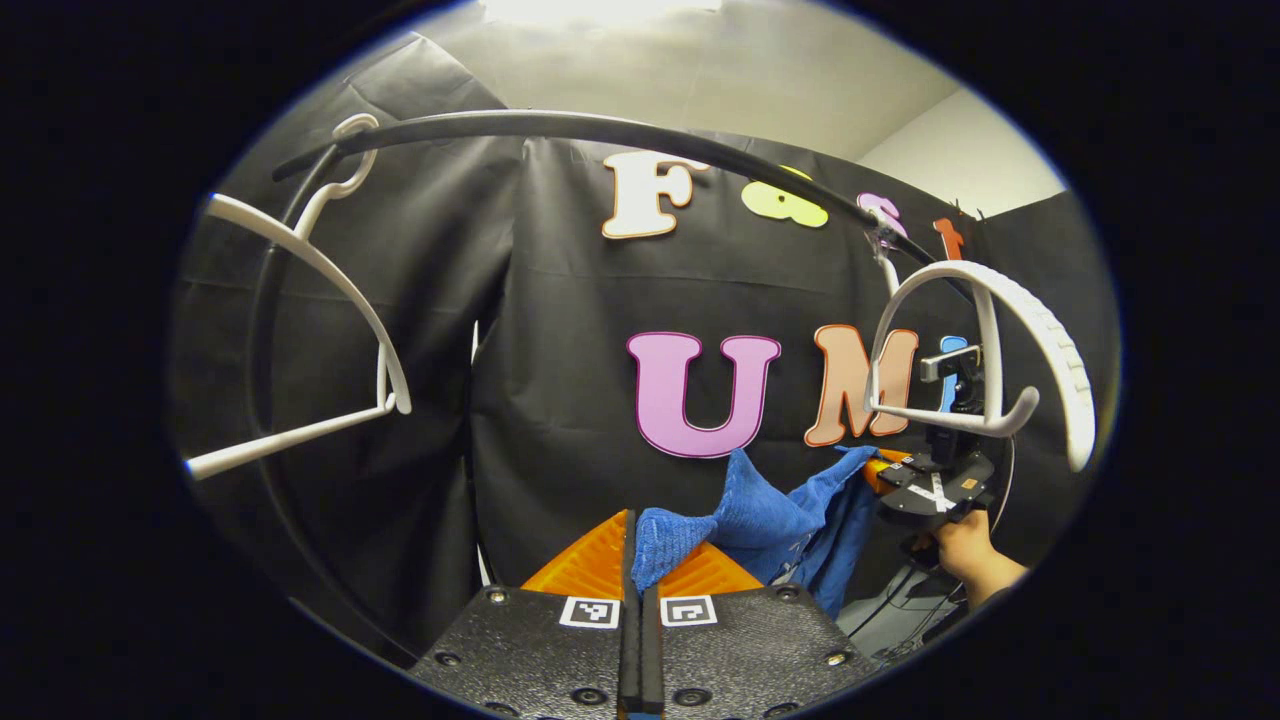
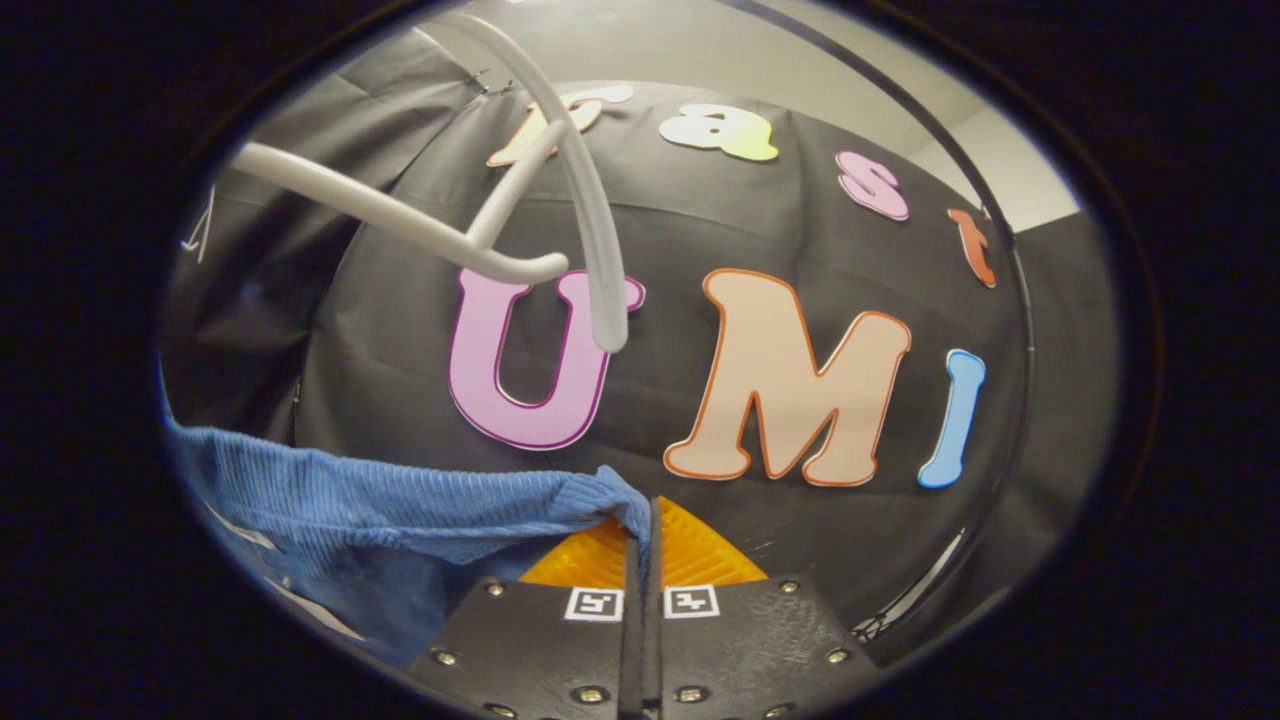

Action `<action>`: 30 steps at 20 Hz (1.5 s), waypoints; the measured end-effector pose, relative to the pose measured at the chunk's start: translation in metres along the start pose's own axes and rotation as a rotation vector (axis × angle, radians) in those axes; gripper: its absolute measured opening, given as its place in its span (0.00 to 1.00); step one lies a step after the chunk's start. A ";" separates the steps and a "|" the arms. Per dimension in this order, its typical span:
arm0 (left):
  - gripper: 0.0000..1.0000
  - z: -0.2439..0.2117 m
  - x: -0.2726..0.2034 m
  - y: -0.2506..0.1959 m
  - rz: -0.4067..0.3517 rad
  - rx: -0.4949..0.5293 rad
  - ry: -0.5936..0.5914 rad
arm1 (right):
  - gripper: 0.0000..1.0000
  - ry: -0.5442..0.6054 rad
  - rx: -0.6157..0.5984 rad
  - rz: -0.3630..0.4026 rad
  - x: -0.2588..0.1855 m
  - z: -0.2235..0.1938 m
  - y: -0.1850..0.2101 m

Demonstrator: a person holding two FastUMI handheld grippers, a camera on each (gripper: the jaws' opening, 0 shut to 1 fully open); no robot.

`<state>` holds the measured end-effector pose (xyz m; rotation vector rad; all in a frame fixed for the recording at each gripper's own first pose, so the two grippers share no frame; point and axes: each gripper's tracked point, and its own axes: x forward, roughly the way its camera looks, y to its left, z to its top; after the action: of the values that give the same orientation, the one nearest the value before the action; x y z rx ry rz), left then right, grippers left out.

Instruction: Grasp the clothes on the hanger with both hands and then place them into the laundry hamper below.

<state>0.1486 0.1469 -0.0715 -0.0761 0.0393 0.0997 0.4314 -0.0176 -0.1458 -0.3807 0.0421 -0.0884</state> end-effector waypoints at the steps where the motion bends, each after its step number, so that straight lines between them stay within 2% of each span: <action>1: 0.01 0.001 -0.004 -0.001 -0.004 0.001 -0.001 | 0.01 0.001 0.020 0.000 -0.010 0.004 -0.001; 9: 0.01 0.018 -0.043 -0.013 -0.026 -0.017 -0.041 | 0.01 0.020 0.155 -0.007 -0.074 0.040 -0.028; 15: 0.00 0.021 -0.060 -0.028 -0.028 -0.033 -0.048 | 0.01 0.058 0.210 0.070 -0.124 0.045 -0.024; 20: 0.01 0.018 -0.062 -0.060 -0.058 -0.053 -0.058 | 0.01 0.050 0.234 0.147 -0.160 0.054 -0.009; 30: 0.01 -0.007 -0.050 -0.123 -0.109 -0.053 -0.039 | 0.00 0.061 0.311 0.243 -0.201 0.056 0.021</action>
<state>0.1114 0.0199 -0.0672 -0.1293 -0.0060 -0.0066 0.2360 0.0411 -0.0968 -0.0603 0.1332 0.1332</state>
